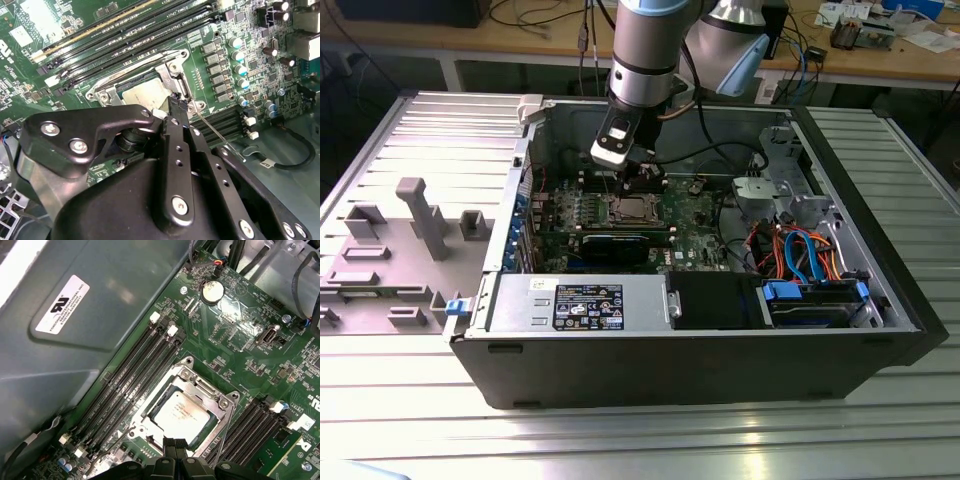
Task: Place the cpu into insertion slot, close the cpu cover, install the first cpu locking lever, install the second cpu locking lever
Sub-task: 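Install the first cpu locking lever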
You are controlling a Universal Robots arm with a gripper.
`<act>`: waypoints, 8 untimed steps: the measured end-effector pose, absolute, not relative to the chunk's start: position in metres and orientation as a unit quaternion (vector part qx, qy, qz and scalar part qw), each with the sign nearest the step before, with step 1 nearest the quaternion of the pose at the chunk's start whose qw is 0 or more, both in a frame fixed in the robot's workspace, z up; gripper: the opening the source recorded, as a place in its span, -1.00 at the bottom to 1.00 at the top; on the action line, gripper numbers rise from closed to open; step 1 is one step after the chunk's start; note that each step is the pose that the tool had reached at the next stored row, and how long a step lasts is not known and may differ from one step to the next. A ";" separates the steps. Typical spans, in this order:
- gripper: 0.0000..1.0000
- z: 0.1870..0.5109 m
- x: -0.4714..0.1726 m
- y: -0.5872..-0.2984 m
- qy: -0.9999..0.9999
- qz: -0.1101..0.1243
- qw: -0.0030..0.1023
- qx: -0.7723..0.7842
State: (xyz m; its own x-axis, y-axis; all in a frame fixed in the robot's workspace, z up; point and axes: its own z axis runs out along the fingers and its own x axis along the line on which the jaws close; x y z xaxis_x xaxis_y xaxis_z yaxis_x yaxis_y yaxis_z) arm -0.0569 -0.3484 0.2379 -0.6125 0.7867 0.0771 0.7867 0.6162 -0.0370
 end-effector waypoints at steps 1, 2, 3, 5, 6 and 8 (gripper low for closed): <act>-0.79 0.238 -0.057 -0.348 -0.898 0.000 0.043 -0.437; -0.79 0.238 -0.057 -0.348 -0.899 0.000 0.043 -0.436; -0.79 0.238 -0.057 -0.348 -0.900 0.000 0.043 -0.434; -0.79 0.238 -0.057 -0.348 -0.901 0.000 0.043 -0.431; -0.79 0.238 -0.057 -0.348 -0.902 0.000 0.043 -0.429; -0.79 0.238 -0.057 -0.348 -0.903 0.000 0.043 -0.428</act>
State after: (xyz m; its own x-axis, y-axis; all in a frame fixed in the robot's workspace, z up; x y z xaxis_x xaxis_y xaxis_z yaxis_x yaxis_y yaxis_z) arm -0.0569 -0.3484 0.2379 -0.6304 0.7724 0.0771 0.7724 0.6341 -0.0370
